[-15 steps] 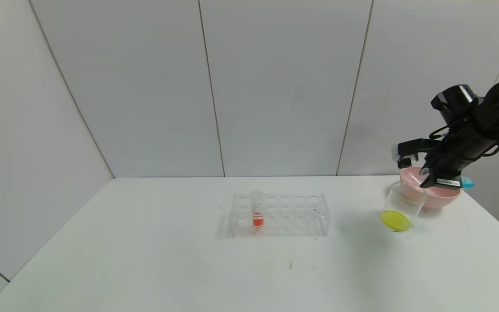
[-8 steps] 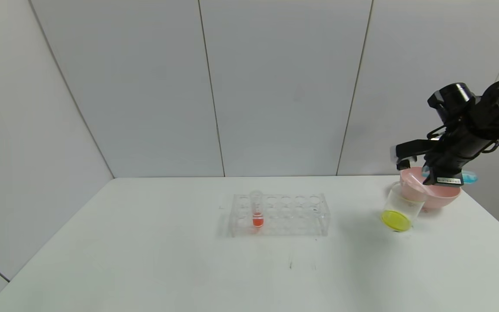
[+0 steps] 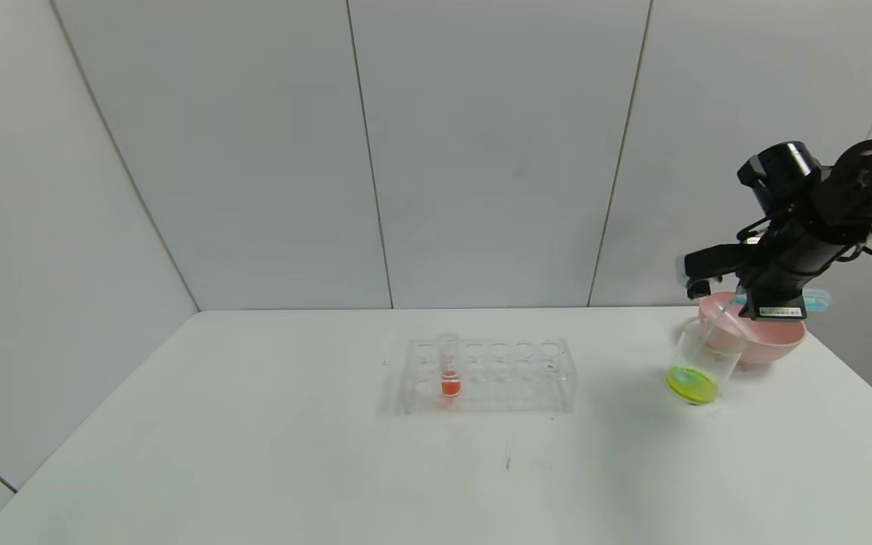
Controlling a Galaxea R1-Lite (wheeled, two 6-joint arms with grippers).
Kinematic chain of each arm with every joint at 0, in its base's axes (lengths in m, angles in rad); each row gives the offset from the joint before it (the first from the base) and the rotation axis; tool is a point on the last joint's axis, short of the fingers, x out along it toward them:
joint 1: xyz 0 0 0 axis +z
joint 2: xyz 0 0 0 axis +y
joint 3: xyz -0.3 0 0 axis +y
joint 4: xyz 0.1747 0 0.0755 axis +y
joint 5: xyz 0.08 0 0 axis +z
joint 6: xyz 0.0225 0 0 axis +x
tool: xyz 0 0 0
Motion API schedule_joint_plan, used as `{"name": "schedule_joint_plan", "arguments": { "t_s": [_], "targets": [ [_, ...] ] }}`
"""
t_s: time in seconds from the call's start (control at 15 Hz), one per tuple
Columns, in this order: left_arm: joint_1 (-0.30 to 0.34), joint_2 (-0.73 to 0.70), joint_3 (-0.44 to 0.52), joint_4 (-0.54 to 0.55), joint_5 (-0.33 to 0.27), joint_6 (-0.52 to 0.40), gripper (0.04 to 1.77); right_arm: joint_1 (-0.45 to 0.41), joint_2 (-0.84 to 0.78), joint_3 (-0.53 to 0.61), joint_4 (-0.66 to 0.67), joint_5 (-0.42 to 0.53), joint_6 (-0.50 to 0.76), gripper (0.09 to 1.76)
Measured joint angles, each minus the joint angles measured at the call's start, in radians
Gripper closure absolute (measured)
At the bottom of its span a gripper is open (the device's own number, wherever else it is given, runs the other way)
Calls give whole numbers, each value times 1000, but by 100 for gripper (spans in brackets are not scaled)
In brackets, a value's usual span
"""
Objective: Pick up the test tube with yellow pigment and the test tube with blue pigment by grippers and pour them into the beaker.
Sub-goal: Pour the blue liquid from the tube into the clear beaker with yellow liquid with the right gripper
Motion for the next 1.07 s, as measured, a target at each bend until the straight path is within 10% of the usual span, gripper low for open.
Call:
{"name": "schedule_joint_plan", "arguments": {
  "t_s": [1.07],
  "targets": [
    [0, 0, 0, 0, 0, 0, 5, 48, -8, 0, -26, -204, -126, 130]
  ]
}}
